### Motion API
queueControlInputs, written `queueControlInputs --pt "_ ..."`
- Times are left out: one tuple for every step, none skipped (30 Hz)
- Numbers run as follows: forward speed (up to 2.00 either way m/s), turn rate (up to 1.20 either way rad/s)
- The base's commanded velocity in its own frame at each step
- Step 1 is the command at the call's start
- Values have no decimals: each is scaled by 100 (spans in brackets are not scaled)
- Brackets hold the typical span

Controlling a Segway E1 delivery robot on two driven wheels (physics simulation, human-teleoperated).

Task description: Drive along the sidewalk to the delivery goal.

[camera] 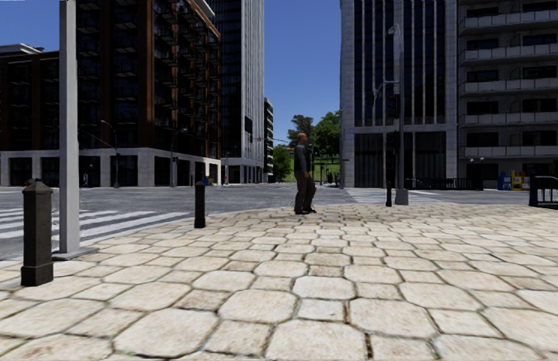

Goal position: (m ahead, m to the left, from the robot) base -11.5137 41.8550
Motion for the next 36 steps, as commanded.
queueControlInputs --pt "200 11" --pt "200 23" --pt "200 34" --pt "200 34" --pt "200 39" --pt "200 41" --pt "200 41" --pt "200 41" --pt "200 41" --pt "200 41" --pt "200 41" --pt "200 41" --pt "200 41" --pt "200 41" --pt "200 41" --pt "200 41" --pt "200 41" --pt "200 43" --pt "200 47" --pt "200 49" --pt "200 49" --pt "200 49" --pt "200 49" --pt "200 51" --pt "200 54" --pt "200 54" --pt "200 59" --pt "200 62" --pt "200 62" --pt "200 62" --pt "200 62" --pt "200 62" --pt "200 62" --pt "200 62" --pt "200 62" --pt "200 62"
